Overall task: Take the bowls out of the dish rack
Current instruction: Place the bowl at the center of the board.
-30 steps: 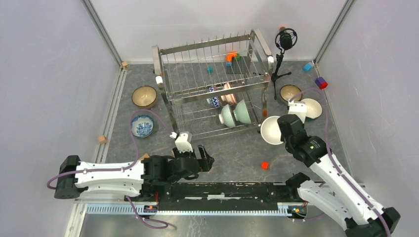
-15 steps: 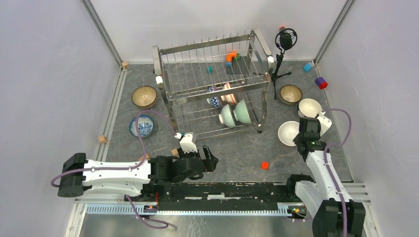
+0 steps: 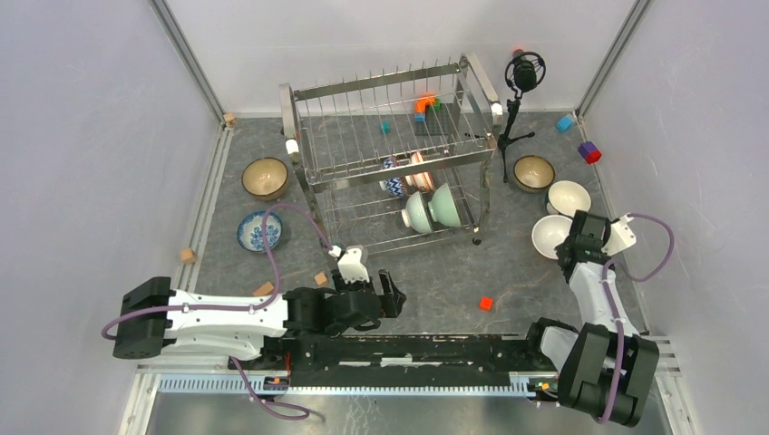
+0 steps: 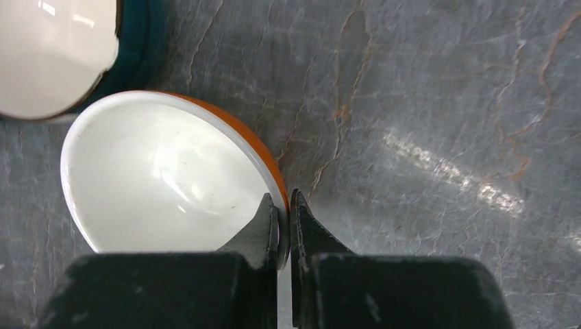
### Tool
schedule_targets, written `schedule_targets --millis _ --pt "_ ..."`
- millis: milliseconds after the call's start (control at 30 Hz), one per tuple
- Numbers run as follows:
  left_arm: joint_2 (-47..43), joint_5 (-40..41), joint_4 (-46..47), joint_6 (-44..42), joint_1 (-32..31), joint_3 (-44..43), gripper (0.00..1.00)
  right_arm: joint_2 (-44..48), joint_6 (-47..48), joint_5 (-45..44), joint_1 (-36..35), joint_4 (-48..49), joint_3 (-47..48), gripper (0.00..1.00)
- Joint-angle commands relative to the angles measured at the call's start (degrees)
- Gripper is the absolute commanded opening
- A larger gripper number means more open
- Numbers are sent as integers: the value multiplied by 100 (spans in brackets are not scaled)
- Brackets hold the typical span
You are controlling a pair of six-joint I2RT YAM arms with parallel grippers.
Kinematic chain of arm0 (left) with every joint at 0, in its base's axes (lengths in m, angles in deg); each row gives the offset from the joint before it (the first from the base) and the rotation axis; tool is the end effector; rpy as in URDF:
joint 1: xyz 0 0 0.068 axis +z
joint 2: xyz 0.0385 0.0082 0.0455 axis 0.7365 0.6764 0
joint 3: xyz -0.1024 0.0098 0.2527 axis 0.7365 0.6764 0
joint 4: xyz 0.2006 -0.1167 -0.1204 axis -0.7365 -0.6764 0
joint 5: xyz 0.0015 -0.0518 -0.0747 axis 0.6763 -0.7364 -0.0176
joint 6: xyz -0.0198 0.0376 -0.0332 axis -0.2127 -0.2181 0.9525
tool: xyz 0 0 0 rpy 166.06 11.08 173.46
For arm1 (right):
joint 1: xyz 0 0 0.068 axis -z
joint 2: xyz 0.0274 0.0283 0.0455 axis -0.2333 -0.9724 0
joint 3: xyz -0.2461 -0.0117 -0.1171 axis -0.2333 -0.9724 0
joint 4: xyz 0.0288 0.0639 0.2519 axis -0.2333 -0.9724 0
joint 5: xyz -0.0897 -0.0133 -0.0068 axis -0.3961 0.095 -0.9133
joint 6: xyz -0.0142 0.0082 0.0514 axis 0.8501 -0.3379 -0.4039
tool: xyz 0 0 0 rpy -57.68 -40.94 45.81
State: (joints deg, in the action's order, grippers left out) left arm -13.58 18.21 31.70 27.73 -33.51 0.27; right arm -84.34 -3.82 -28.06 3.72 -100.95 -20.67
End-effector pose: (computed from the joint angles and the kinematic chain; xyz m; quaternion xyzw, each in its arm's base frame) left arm 0.0523 -0.1954 0.2011 -0.0320 0.8890 -0.2737 0.3658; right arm 0.1770 -0.0678 0.1772 0.5283 0.7612 -0.0829 0.3668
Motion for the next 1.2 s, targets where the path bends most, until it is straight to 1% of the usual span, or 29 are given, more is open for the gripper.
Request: schedule_targets --millis 0,167,467,500,600,633,700,867,967,1133,1167 --pt "99 23 364 -245 19 40 100 -176 96 -288 254 61 453 0" --pt "160 -81 420 -205 18 116 100 -332 243 -430 464 57 472 0" --pt "151 -87 471 -157 20 224 100 -694 436 -263 660 314 493 1" --pt "155 -85 472 -153 21 222 100 -740 471 -231 669 338 507 5" --pt "190 -93 465 -144 25 216 100 -863 555 -84 669 439 475 23" --pt "195 -94 466 -140 23 215 100 -885 574 -70 669 450 460 27" --pt "235 -120 450 -139 22 190 100 -931 623 -92 669 487 413 32" --pt "287 -163 387 -72 18 152 100 -940 667 -135 669 519 336 37" --pt "310 -173 377 -57 24 140 100 -933 676 -147 669 465 383 43" --pt "372 -186 395 -85 23 88 100 -869 734 -225 669 305 441 64" --pt "388 -198 410 -110 19 72 100 -851 744 -232 663 259 464 67"
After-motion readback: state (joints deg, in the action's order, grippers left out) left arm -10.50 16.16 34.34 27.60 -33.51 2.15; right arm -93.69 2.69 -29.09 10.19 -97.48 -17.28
